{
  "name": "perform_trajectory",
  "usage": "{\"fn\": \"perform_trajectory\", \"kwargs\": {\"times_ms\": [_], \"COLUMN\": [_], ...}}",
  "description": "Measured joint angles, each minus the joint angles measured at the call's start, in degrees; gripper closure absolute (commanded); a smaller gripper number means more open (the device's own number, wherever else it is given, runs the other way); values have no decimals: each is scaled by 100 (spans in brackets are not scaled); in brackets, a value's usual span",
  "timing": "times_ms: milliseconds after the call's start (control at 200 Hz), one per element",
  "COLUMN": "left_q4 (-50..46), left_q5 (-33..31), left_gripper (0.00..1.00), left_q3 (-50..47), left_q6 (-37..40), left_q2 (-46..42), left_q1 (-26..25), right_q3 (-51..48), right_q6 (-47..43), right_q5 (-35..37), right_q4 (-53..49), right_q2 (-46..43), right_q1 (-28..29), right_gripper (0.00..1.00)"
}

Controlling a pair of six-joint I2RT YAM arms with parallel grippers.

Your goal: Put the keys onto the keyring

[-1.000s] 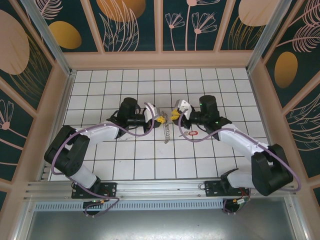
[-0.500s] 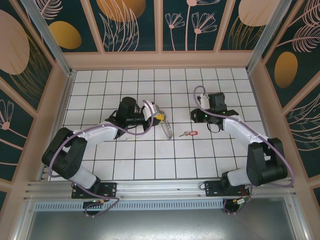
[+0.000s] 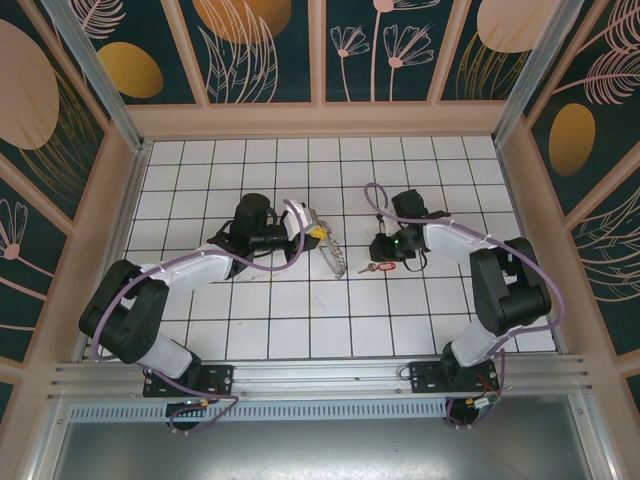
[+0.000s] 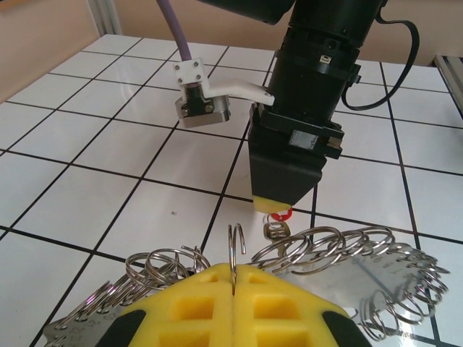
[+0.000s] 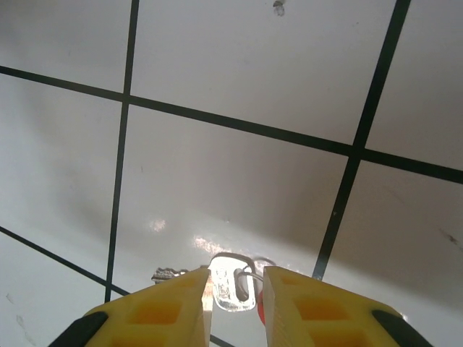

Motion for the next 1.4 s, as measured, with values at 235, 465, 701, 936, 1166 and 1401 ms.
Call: {"fn": "perform_trajectory", "kwargs": {"times_ms": [235, 465, 701, 936, 1166, 1401], "left_q4": [-70, -92, -131, -221, -262, -297], "left_q5": [2, 2, 2, 2, 2, 2], "left_gripper": [100, 100, 100, 100, 100, 100], "left_q3": [0, 0, 0, 0, 0, 0], "left_q6": [4, 4, 4, 7, 7, 7], "left_q2": [-7, -7, -7, -7, -7, -7], "left_q1": [0, 0, 0, 0, 0, 0], "right_q3": [136, 136, 85, 48, -35, -37], "right_q6": [-96, -109, -111, -114, -136, -173], "right_q5": [9, 0, -48, -155, -328, -442], "right_q4": [-24, -129, -177, -219, -245, -284], "right_q2": [291, 328, 356, 356, 356, 356], "right_q1": [0, 0, 0, 0, 0, 11], "right_gripper": [74, 75, 77, 85, 86, 78]}}
